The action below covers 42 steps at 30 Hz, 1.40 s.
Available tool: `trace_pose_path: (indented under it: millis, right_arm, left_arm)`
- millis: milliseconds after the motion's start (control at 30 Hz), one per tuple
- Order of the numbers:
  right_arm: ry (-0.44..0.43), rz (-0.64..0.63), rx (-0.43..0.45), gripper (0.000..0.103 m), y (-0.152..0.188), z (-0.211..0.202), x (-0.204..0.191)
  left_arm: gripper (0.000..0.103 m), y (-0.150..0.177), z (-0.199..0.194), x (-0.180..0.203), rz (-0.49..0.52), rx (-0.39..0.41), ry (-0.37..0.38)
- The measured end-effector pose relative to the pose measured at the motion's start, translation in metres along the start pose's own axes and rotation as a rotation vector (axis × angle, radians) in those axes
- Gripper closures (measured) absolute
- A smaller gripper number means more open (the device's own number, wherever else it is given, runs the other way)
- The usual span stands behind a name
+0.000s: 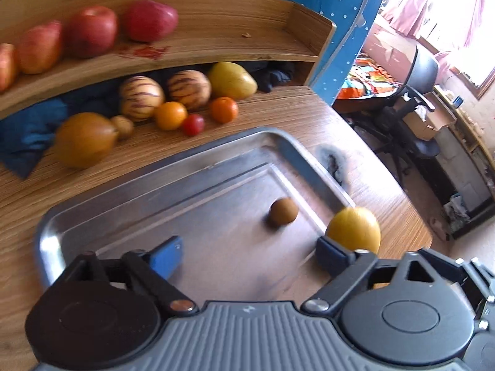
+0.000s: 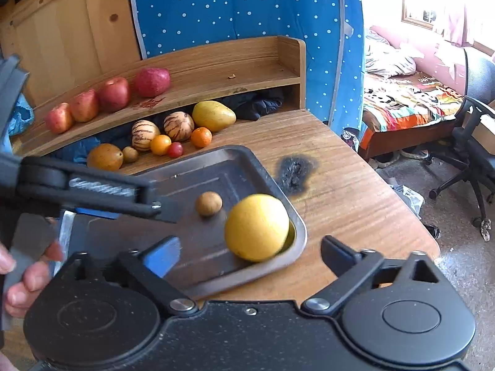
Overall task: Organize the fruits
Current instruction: 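Carry both fruits over the steel tray and open both tools to release them, then lift both open tools away from the tray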
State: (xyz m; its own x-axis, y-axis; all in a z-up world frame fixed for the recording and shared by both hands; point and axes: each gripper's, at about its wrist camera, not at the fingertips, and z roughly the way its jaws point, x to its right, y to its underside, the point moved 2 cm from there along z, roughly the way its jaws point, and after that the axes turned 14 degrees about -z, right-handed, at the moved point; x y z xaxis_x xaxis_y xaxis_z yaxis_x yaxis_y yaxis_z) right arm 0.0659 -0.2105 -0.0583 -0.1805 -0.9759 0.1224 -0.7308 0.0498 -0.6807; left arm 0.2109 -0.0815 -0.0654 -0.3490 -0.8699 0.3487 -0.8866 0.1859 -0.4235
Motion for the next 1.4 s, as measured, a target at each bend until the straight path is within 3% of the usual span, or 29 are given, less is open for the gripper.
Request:
trace_pose_path:
  millis: [367, 700, 1133, 1400]
  right_arm:
    - [-0.065, -0.044, -0.006, 0.001, 0.031, -0.035, -0.015]
    - [-0.153, -0.096, 0.003, 0.001, 0.041, -0.054, -0.038]
    - [-0.25, -0.151, 0.018, 0.001, 0.026, -0.044, -0.078]
    - [-0.256, -0.17, 0.027, 0.001, -0.007, -0.016, -0.096]
  left_arm:
    - [0.001, 0.058, -0.057, -0.022, -0.002, 0.035, -0.136]
    - [0.001, 0.098, -0.087, -0.052, -0.111, 0.007, -0.221]
    - [0.001, 0.091, -0.112, -0.09, -0.194, 0.04, -0.301]
    - [0.001, 0.061, -0.103, -0.117, -0.213, 0.048, -0.306]
